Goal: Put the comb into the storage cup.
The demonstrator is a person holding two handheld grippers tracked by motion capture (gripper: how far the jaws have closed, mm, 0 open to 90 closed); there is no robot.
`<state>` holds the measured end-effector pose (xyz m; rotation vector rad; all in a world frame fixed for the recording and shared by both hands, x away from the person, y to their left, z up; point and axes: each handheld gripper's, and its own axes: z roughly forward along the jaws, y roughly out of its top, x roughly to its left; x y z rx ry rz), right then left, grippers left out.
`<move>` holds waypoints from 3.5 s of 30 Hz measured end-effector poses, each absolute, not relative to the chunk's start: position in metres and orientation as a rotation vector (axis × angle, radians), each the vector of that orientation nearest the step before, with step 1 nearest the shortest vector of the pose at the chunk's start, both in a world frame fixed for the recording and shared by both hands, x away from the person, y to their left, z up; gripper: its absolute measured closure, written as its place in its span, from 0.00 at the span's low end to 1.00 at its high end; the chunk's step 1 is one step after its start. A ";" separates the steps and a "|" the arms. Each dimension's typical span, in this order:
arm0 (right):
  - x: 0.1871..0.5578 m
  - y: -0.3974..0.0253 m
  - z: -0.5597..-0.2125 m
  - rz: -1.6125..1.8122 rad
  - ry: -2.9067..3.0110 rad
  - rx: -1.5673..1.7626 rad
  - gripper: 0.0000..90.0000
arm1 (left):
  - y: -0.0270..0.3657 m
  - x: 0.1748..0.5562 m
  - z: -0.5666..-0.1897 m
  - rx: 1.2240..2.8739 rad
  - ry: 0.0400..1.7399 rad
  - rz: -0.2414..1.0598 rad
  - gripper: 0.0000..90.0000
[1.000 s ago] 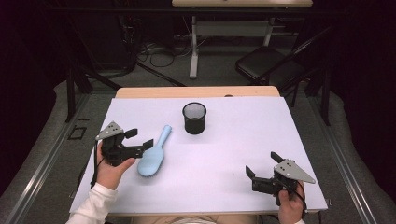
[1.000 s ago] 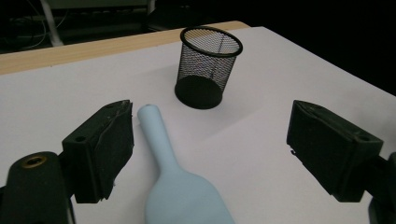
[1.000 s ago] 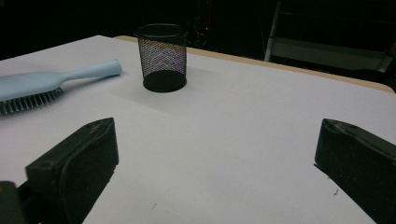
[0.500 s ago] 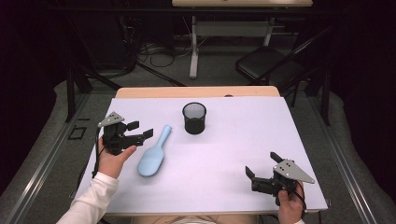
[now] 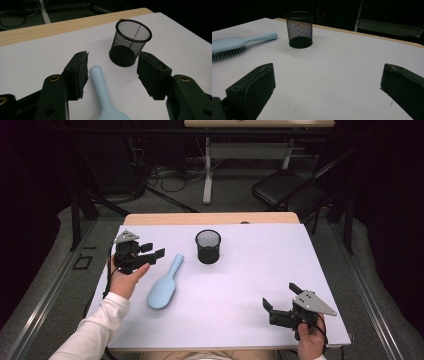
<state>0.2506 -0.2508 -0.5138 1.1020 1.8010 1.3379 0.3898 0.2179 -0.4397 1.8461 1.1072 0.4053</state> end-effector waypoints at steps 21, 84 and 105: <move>0.252 -0.251 -0.515 1.335 1.809 1.109 0.00 | 0.210 0.420 -0.446 1.847 1.227 0.449 0.62; 0.253 -0.253 -0.516 1.341 1.828 1.097 0.00 | 0.138 0.476 -0.513 2.247 1.335 0.251 1.00; 0.253 -0.253 -0.516 1.339 1.834 1.096 0.00 | 0.129 0.479 -0.524 2.296 1.344 0.247 1.00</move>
